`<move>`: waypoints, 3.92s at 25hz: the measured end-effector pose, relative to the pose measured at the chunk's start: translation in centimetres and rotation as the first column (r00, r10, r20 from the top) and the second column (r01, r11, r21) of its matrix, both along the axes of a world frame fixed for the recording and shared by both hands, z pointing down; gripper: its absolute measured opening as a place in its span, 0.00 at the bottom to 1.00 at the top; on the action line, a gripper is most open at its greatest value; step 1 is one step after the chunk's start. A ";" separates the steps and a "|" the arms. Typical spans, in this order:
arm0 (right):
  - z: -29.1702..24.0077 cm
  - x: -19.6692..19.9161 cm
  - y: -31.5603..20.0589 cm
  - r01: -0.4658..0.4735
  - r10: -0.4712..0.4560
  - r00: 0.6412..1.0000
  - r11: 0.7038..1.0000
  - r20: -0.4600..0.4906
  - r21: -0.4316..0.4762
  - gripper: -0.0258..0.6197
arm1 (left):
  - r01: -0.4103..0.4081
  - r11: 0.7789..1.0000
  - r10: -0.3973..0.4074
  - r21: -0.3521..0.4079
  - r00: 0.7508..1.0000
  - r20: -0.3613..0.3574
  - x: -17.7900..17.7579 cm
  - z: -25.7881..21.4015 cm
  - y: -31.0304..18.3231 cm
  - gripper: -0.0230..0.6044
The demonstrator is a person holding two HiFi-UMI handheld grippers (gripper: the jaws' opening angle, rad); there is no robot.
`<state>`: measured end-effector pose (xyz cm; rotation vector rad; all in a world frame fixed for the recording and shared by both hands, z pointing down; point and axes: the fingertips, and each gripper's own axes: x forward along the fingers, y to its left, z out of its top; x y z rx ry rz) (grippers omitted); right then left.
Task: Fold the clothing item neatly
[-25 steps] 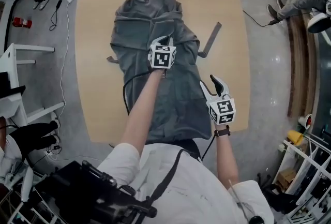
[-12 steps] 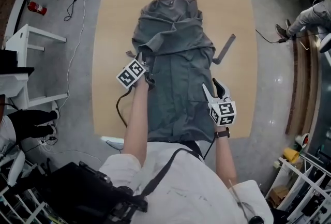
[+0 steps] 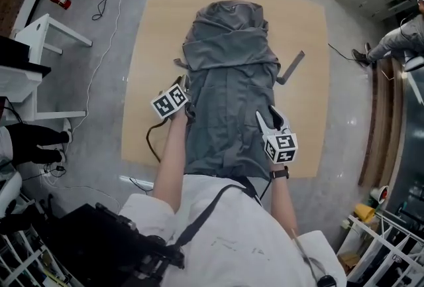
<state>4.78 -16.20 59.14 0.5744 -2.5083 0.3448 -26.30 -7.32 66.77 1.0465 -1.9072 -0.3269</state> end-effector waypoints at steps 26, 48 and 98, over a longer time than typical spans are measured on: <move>2.8 14.0 16.1 0.053 -0.047 0.998 0.990 0.053 -0.130 0.04 | -0.434 0.863 0.499 -0.258 0.811 0.306 23.6 -3.6 22.0 0.04; 11.0 14.2 24.6 0.411 -0.415 0.872 0.909 -0.259 -0.073 0.61 | -0.602 0.684 0.729 -0.412 0.585 0.355 32.2 1.3 23.2 0.36; 3.1 20.2 32.0 0.325 -0.340 0.931 0.938 -0.132 -0.125 0.08 | -0.680 0.601 0.798 -0.420 0.484 0.360 35.9 -3.3 32.0 0.06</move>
